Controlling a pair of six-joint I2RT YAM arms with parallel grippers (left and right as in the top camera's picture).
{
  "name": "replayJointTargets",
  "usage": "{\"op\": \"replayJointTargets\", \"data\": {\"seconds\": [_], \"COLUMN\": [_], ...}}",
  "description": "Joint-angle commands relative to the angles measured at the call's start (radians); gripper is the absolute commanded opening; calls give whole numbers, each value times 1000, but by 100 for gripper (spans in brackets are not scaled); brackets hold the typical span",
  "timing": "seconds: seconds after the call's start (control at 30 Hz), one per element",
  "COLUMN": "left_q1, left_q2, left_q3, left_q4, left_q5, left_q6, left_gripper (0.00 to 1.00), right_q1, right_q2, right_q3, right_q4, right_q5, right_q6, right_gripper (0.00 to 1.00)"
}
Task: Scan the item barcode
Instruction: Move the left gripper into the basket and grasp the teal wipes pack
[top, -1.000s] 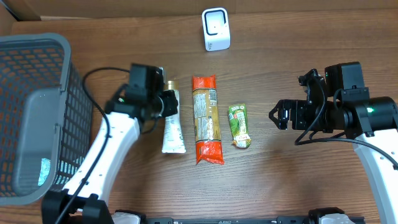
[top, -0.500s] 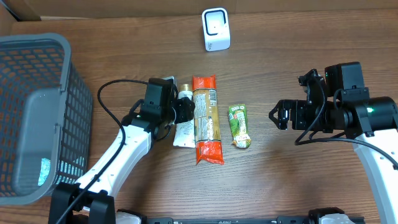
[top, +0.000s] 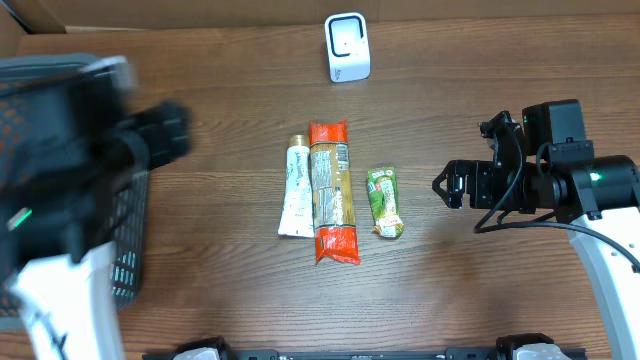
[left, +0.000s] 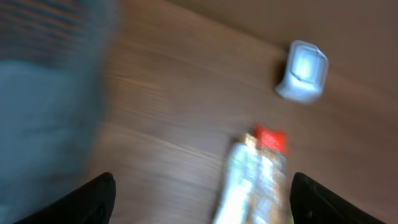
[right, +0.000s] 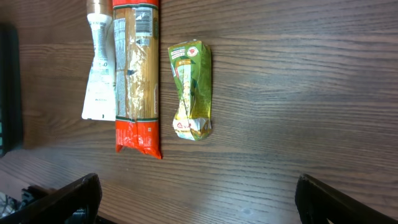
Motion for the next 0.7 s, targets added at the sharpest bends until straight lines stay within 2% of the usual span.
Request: {"op": "replayJointTargets", "data": {"seconds": [0.0,0.13,0.27,0.4,0.67], "left_q1": [205,461,647,729,737], "left_q2": [-40,-42,-30,4,148], "left_q3": [55,-6,-156,-342,-534], "left_q4": [-87,-128,-59,63,208], "left_q5": [-113,-72,-34,-27,-49], "left_q6": [56,26,-26,-51,-58], "left_gripper": [82,84,93,96,98], "right_q1": [5,5,5,5,5], "right_q2": [-3,-3,-3,-3,-3], "right_q3": [6,6,6,6,6], "right_q4": [2,7,13,10,6], "right_q5": [-1,-1,-1,-1,-1], "right_q6": [-2,-2,-2,-2,-2], "right_gripper": [100,100,100,100,100]}}
